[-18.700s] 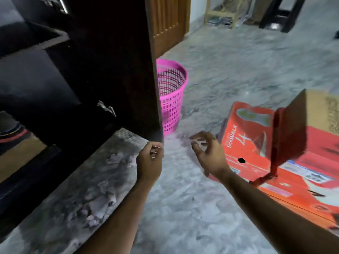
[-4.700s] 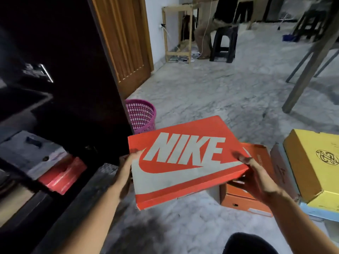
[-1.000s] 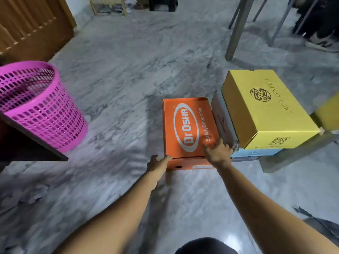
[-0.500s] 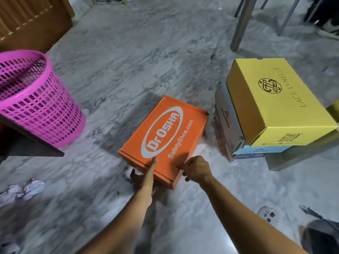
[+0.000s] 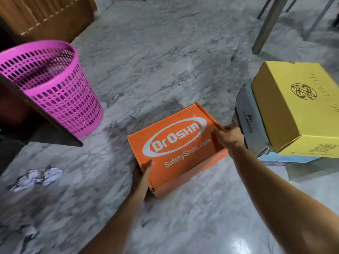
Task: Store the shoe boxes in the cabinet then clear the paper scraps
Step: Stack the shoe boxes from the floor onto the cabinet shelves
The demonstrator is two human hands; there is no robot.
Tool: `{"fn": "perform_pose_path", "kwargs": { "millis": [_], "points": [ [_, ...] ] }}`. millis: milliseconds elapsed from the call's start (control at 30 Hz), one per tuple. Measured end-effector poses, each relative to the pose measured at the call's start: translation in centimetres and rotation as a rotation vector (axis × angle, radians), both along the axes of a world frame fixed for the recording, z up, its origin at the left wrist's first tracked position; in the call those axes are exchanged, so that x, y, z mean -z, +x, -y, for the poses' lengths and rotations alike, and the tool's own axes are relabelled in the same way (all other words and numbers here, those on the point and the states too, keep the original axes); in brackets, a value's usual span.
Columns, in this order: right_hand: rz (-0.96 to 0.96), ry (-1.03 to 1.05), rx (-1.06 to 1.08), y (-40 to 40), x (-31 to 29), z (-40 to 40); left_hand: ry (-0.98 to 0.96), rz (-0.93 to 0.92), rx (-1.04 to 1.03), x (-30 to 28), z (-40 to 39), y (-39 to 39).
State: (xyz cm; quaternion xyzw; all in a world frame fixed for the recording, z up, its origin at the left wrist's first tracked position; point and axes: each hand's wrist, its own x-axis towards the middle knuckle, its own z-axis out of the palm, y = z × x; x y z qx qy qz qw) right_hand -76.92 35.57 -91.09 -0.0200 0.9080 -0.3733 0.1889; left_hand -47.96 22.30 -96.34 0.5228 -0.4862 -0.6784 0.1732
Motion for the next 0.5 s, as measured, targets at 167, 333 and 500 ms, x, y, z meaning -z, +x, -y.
{"fn": "perform_pose_path", "kwargs": {
  "millis": [167, 333, 500],
  "points": [
    [-0.005, -0.071, -0.025, 2.6, -3.2, -1.0, 0.225, -0.167, -0.084, -4.6, 1.0, 4.6],
    [0.169, -0.361, -0.2, 7.2, -8.5, -1.7, 0.12, -0.185, -0.06, -12.0, 4.9, 10.7],
    [0.527, -0.6, -0.412, 13.7, -14.3, -0.2, 0.029, -0.177, -0.048, -19.9, 6.9, 17.8]
  ]
}}
